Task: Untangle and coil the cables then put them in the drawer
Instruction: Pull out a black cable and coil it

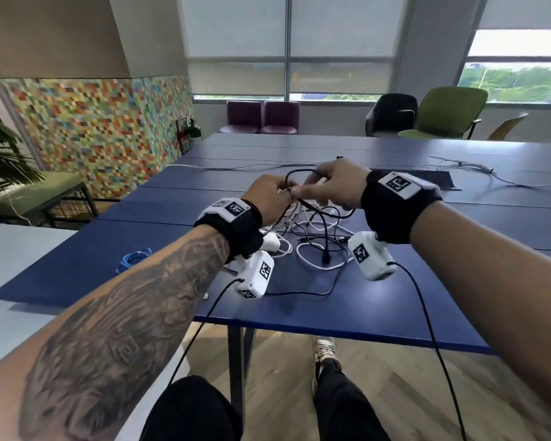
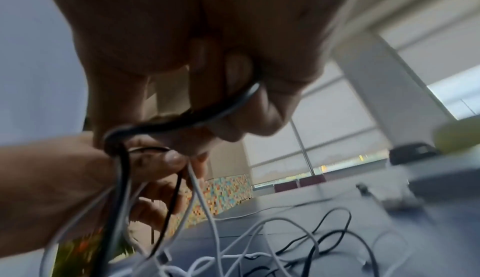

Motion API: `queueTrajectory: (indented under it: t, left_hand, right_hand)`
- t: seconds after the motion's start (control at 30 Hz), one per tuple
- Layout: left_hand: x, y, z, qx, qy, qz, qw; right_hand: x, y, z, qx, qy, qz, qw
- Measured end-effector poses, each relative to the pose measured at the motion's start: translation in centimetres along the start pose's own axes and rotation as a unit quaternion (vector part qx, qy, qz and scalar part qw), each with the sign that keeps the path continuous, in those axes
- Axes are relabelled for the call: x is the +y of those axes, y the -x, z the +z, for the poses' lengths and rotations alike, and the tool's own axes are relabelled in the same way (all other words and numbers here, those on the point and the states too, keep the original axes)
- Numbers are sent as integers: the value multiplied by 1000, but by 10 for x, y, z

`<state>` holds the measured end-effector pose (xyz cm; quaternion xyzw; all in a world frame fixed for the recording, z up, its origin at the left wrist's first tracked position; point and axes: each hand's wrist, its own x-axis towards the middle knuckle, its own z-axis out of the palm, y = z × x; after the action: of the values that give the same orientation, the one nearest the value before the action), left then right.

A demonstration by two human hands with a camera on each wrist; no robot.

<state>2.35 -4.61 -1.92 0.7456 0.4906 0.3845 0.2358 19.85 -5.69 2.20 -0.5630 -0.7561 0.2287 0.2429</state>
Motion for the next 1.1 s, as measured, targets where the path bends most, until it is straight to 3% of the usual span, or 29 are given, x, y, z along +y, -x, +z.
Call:
queueTrajectory:
  t: [0.13,0.33,0.4,0.53,0.63,0.7,0.77,0.87,0.97,1.0,1.03,1.07,1.1]
  left_hand:
    - [-8,2,0,5,49,-4,999]
    - [-4,9,4,-12,95,-11,995]
    - [-6,10,5,7,113,-13,994]
    - [-11,9,5,16,95,53,994]
    - [-20,6,7,47,111,35,992]
    - [-29,5,4,75,136,2,988]
    - [-41,6,2,77,167,-43,982]
    - [-51,12,0,59,167,-72,982]
    - [-56,10,1,54,146,-81,985]
    - [-58,9,0,55,137,-88,985]
    - [-61,9,-1,61,129,-94,985]
    - [-63,9,-4,68,121,-100,985]
    - [-66,9,-6,78,120,-104,984]
  right_hand:
    - [-10,0,4,-8,133,9,991]
    - [-19,-2,11,55,-10,13,998]
    - [-21,-1,9,64,10,25,998]
    - [-28,6,18,8,127,28,991]
    - [-29,5,18,11,82,25,996]
    - [-27,1,10,73,-38,37,996]
    - [-26,-2,-3,139,-232,46,962]
    - [-29,-4,-19,153,-494,34,855]
    - [-36,-1,-23,133,-617,7,776]
    - [-39,0,-25,139,-626,8,767]
    - [-39,1,-27,151,-611,7,777]
    - [-38,2,-29,169,-559,-3,812]
    - [-35,2,-31,187,-464,-19,865]
